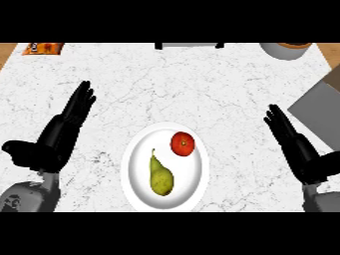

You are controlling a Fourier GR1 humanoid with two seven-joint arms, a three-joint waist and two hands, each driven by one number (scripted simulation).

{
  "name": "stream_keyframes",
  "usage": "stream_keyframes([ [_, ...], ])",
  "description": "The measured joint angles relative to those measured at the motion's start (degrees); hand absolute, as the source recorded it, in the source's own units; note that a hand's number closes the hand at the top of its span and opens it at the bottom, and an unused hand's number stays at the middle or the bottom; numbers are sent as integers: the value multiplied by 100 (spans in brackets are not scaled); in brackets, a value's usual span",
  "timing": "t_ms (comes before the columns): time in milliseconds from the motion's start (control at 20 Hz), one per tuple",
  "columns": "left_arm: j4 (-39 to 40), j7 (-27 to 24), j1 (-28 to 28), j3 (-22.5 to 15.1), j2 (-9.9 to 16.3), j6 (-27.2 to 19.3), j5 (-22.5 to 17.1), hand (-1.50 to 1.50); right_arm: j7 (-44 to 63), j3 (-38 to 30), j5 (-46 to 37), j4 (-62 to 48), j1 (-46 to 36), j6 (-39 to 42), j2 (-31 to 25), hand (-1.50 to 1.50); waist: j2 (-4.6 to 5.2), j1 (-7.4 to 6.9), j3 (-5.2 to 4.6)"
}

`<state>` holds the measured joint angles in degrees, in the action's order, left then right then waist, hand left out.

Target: Pick the pear from the plate and place it in the cardboard box

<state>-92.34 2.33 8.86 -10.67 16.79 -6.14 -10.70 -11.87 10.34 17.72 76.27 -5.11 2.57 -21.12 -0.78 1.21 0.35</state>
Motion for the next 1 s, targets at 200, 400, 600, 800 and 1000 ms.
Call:
stream_keyframes([
  [200,52,-133,225,-24,209,157,272,0,789,150,-127,512,-861,-100,-24,-150,42,-130,-29],
  [400,77,-256,438,-174,519,404,586,0,1560,491,-621,670,-2115,120,-434,-150,63,-347,-66],
  [600,230,-372,530,-139,688,663,641,0,1931,917,-1062,262,-3006,480,-376,-150,94,-327,-53],
  [800,379,-580,478,-71,767,780,713,0,1544,1299,-1516,4,-3480,994,-396,-150,103,-288,-44],
  [1000,396,-647,440,-19,774,849,741,0,1372,1692,-1975,-107,-3928,1421,-315,-150,95,-257,-40],
])
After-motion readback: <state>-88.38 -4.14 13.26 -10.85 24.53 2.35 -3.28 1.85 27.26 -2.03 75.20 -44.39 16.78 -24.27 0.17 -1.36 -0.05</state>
